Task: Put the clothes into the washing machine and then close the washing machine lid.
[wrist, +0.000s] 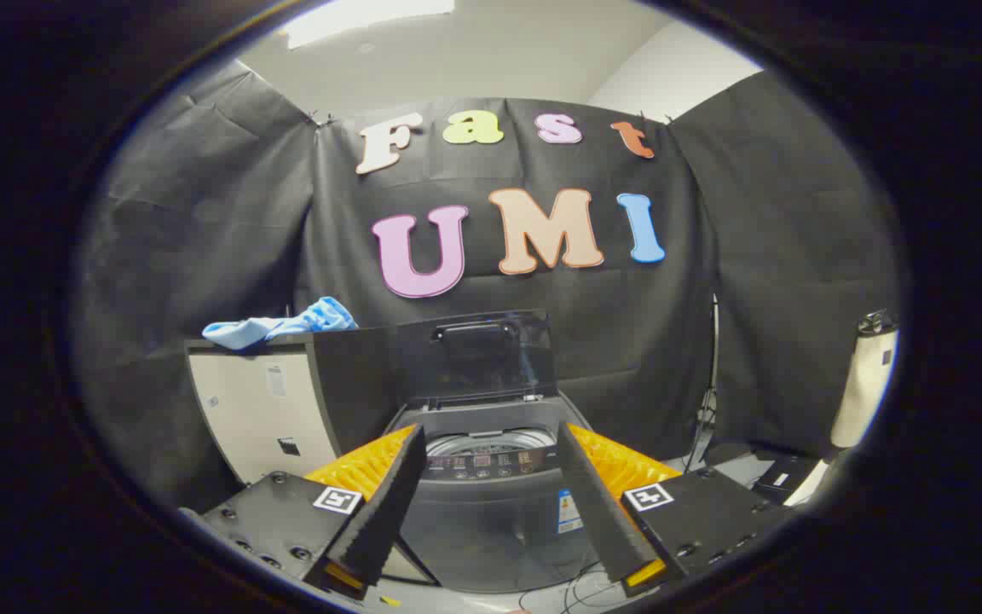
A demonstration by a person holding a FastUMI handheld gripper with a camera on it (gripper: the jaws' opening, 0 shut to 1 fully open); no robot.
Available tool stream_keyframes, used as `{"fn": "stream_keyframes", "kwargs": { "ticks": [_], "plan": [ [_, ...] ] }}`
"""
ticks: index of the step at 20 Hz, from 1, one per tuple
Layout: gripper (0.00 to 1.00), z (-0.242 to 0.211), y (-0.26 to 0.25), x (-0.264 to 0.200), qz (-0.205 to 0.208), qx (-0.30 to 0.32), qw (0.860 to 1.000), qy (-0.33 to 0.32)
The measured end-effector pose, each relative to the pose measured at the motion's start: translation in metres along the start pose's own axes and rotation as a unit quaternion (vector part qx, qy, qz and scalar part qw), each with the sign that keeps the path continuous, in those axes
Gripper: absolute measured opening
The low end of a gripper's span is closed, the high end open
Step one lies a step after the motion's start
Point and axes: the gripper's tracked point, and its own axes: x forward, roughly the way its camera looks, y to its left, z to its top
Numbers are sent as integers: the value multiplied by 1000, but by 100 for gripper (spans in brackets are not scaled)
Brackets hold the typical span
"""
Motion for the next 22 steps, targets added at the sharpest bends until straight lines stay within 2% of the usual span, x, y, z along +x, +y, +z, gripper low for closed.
{"fn": "stream_keyframes", "kwargs": {
  "ticks": [18,22],
  "plan": [
    [97,6,-2,-2,-6,0,1000,-10],
    [97,13,12,7,6,16,1000,-4]
  ]
}}
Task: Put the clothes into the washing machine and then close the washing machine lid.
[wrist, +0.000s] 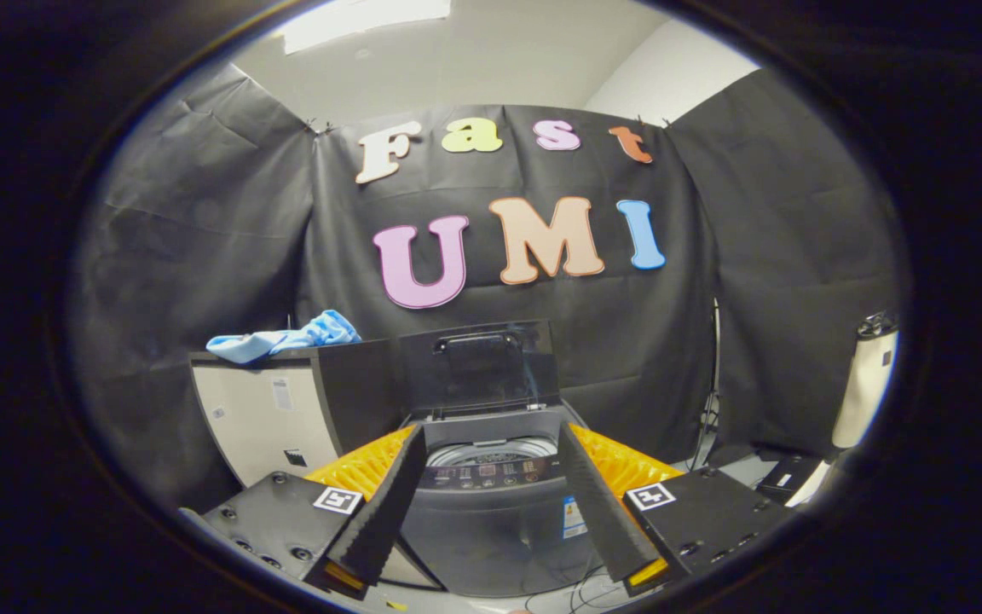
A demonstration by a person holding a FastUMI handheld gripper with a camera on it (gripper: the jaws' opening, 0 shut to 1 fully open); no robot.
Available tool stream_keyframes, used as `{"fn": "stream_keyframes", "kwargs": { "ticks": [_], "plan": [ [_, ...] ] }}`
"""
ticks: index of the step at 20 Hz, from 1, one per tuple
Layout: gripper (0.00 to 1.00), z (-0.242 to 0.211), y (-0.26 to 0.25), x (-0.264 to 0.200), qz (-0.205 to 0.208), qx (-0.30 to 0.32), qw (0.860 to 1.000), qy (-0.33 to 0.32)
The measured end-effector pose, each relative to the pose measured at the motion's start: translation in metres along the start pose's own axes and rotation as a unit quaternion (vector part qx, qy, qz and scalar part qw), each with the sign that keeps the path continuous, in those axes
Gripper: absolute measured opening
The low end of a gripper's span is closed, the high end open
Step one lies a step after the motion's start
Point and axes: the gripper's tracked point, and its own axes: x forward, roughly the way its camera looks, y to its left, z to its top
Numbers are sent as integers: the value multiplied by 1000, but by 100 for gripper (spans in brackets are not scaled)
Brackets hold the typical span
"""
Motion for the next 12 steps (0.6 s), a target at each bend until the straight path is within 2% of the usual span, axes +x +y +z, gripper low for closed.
{"fn": "stream_keyframes", "kwargs": {
  "ticks": [2,4,6,8,12],
  "plan": [
    [97,8,21,9,18,16,1000,6],
    [97,20,38,22,20,30,999,20],
    [97,40,73,36,33,69,996,34],
    [97,66,117,51,76,97,991,45],
    [97,117,164,90,87,19,995,43]
  ]
}}
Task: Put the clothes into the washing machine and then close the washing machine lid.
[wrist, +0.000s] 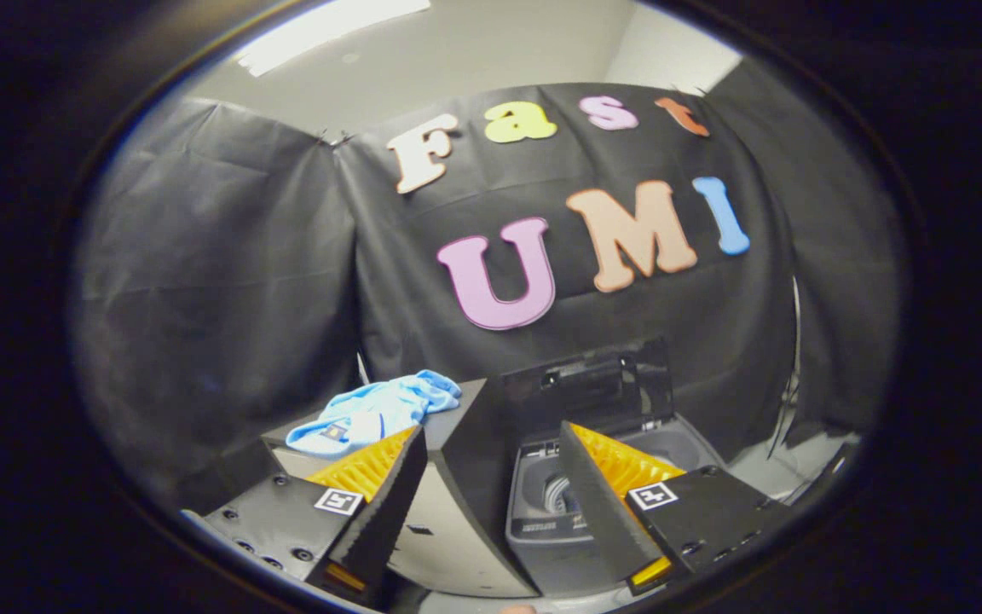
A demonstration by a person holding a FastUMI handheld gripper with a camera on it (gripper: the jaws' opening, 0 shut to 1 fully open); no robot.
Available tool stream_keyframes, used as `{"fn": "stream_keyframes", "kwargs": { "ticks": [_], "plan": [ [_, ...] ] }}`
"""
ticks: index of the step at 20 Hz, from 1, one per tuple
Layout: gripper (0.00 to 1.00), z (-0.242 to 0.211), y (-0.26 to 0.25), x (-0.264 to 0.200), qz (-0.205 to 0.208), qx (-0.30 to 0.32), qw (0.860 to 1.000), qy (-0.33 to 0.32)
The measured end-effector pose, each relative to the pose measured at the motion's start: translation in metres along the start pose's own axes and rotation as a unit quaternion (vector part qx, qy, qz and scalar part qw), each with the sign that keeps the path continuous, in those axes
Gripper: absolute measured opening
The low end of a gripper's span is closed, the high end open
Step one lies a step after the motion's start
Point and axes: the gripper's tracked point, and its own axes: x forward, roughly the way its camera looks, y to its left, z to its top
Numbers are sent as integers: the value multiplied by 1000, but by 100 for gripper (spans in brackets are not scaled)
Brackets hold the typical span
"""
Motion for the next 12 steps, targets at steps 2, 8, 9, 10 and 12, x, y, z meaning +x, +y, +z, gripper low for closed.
{"fn": "stream_keyframes", "kwargs": {
  "ticks": [2,8,9,10,12],
  "plan": [
    [97,9,30,30,17,-14,1000,20],
    [97,-7,131,137,82,-51,991,90],
    [97,-16,147,155,88,-55,988,114],
    [97,-26,163,170,97,-64,984,133],
    [97,-41,187,206,104,-95,976,164]
  ]
}}
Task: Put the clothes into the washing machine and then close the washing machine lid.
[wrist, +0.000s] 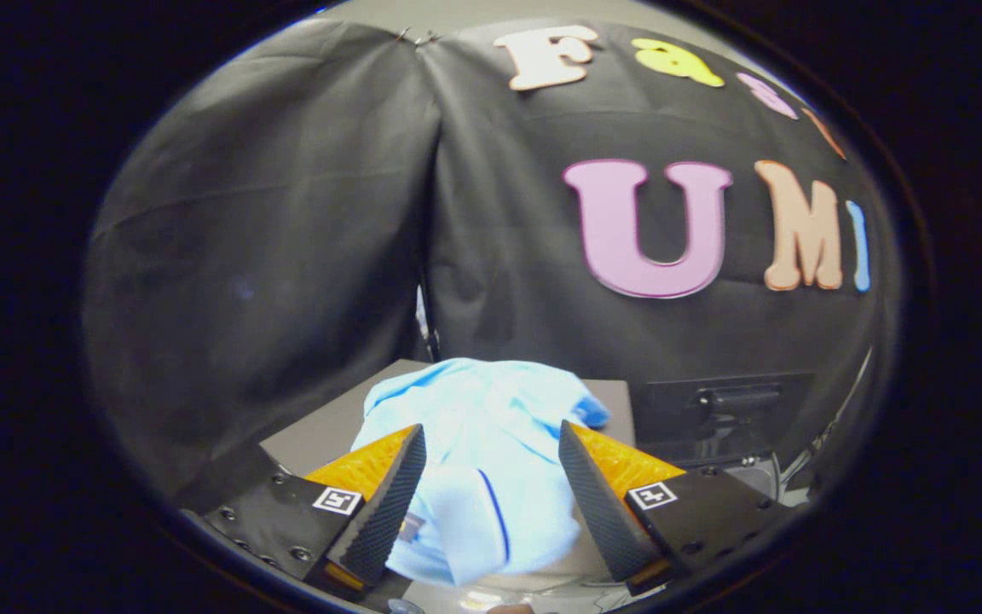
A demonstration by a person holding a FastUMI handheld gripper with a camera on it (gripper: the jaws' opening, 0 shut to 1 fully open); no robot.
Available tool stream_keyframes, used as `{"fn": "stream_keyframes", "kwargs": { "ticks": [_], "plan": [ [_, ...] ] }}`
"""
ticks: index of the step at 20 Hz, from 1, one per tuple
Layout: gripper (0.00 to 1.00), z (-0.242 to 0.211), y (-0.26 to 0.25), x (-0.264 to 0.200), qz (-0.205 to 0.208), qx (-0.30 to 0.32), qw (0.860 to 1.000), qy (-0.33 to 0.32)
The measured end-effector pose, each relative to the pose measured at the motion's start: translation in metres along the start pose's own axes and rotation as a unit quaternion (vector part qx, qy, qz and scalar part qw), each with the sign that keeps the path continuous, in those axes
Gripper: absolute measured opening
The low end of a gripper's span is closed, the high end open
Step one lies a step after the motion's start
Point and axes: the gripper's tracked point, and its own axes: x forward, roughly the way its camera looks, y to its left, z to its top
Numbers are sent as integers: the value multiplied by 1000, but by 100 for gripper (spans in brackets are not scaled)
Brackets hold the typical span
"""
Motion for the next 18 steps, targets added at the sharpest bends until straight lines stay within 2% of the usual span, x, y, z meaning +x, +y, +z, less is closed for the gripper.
{"fn": "stream_keyframes", "kwargs": {
  "ticks": [4,7,9,12,15,18],
  "plan": [
    [98,-11,14,58,-26,-23,996,78],
    [98,-24,2,84,-58,3,992,113],
    [97,-42,4,92,-47,27,987,154],
    [96,-36,2,97,-49,60,987,141],
    [94,-38,4,100,-48,49,987,145],
    [51,-40,10,99,-41,35,988,146]
  ]
}}
